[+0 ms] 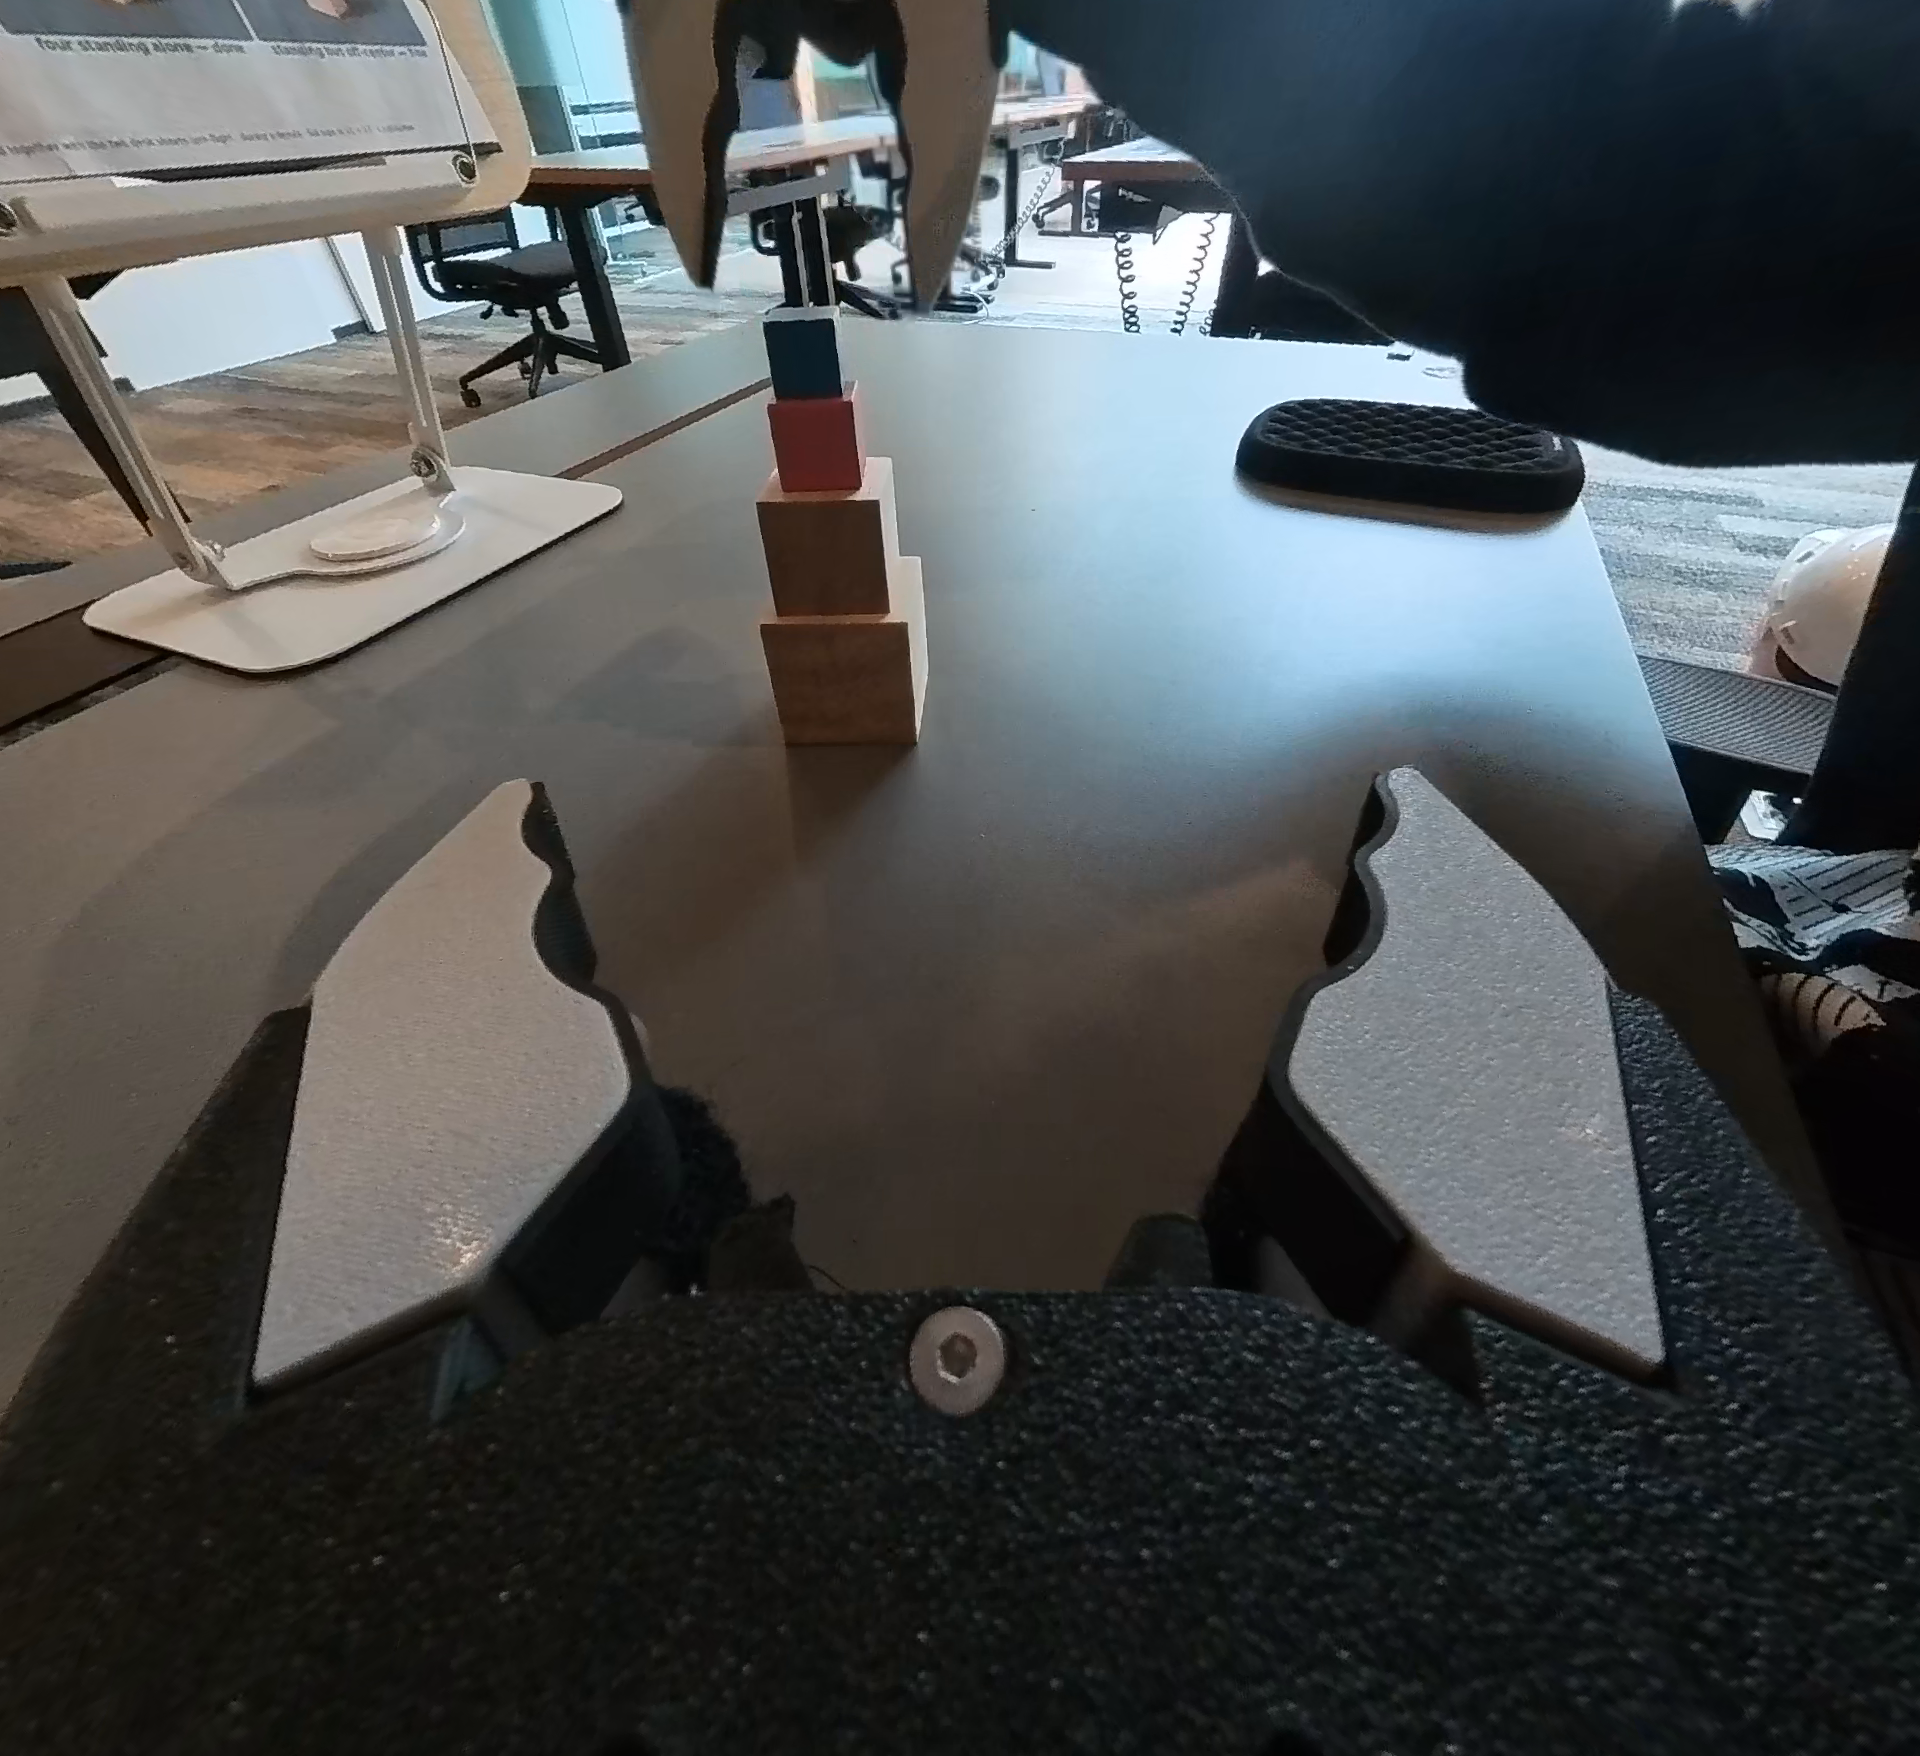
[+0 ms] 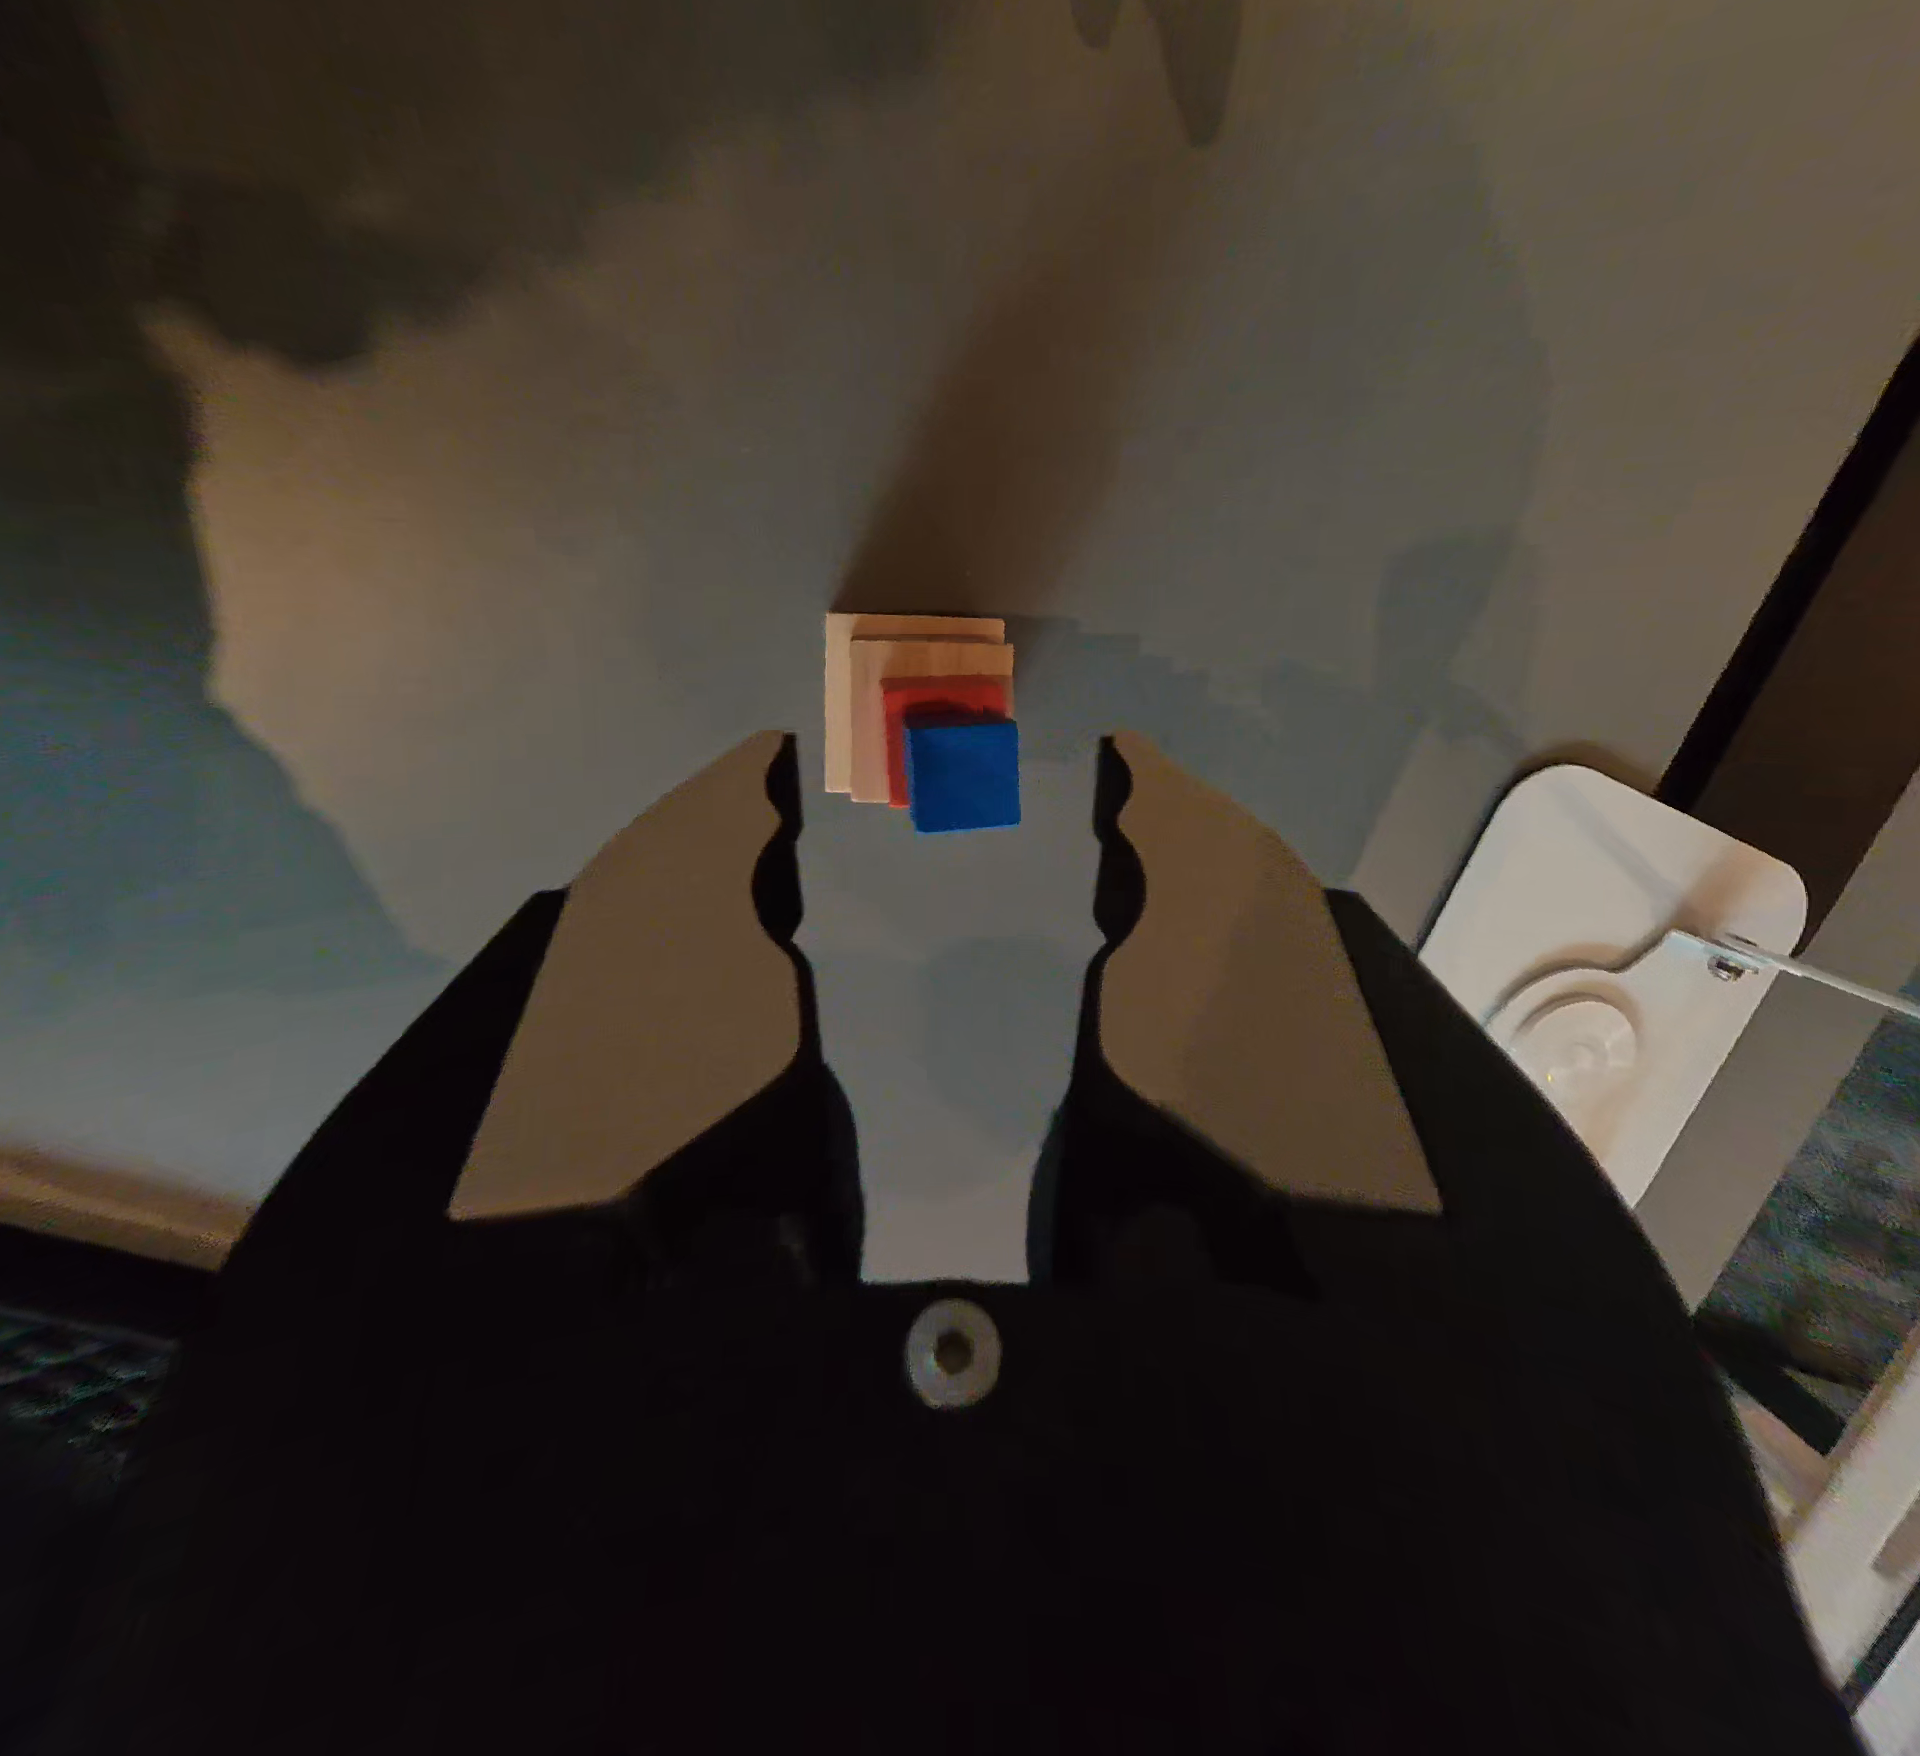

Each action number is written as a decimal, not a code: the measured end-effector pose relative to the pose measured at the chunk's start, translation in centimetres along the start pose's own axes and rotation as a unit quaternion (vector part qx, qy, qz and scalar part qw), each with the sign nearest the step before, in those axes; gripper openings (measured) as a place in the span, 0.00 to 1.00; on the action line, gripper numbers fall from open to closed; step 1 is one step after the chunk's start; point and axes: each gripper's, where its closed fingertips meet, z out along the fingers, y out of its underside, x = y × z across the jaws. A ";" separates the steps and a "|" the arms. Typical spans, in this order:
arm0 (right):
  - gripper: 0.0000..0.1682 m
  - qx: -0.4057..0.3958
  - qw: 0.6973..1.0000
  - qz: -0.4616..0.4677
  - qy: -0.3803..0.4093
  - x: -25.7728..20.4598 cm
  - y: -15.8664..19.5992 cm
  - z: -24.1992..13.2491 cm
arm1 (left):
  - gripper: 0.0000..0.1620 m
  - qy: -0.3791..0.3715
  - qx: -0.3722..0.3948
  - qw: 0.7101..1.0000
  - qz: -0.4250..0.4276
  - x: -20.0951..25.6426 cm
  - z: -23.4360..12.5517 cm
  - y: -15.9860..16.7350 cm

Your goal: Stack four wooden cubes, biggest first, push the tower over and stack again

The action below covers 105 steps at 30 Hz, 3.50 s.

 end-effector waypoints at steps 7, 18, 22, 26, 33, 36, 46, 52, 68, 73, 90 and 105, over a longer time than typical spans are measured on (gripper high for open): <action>0.56 0.049 0.995 0.047 0.074 -1.4 0.6 -1.3 | 0.85 0.000 -0.001 1.000 0.001 0.0 0.0 0.0; 0.30 0.070 0.987 0.106 0.097 -5.7 6.3 -0.1 | 0.85 -0.001 -0.002 1.000 0.001 0.0 0.1 0.1; 0.00 0.089 0.988 0.058 0.111 -5.0 7.4 -0.3 | 0.85 -0.002 0.000 1.000 -0.003 -0.1 0.0 0.0; 0.00 0.098 0.988 0.036 0.117 -2.4 7.9 -0.3 | 0.84 -0.002 -0.001 1.000 -0.002 -0.1 0.0 0.1; 0.00 0.062 0.997 -0.015 0.052 2.0 6.3 1.1 | 0.84 0.000 0.001 1.000 -0.006 -0.1 0.0 0.0; 0.00 0.032 0.999 -0.035 0.023 3.8 4.8 1.6 | 0.84 0.002 0.001 1.000 -0.007 -0.1 0.0 0.0; 0.00 -0.157 0.983 -0.023 -0.093 4.5 -0.5 4.5 | 0.85 0.011 -0.003 1.000 -0.003 0.2 0.1 0.1; 0.00 -0.294 0.945 0.094 -0.106 3.2 -0.1 6.1 | 0.85 0.012 -0.004 1.000 -0.002 0.3 0.1 0.1; 0.00 -0.361 0.914 0.149 -0.109 1.3 1.8 5.6 | 0.85 0.011 -0.006 1.000 0.003 0.4 0.2 0.1; 0.00 -0.367 0.909 0.156 -0.120 0.5 2.6 5.0 | 0.85 0.010 -0.007 1.000 0.003 0.3 0.2 0.2; 0.00 -0.318 0.928 0.168 -0.094 0.0 2.9 2.9 | 0.84 0.009 -0.007 1.000 0.001 0.3 0.1 0.2; 0.12 -0.089 0.982 0.165 0.028 -0.5 0.5 -2.9 | 0.84 0.009 -0.006 1.000 0.002 0.3 0.1 0.2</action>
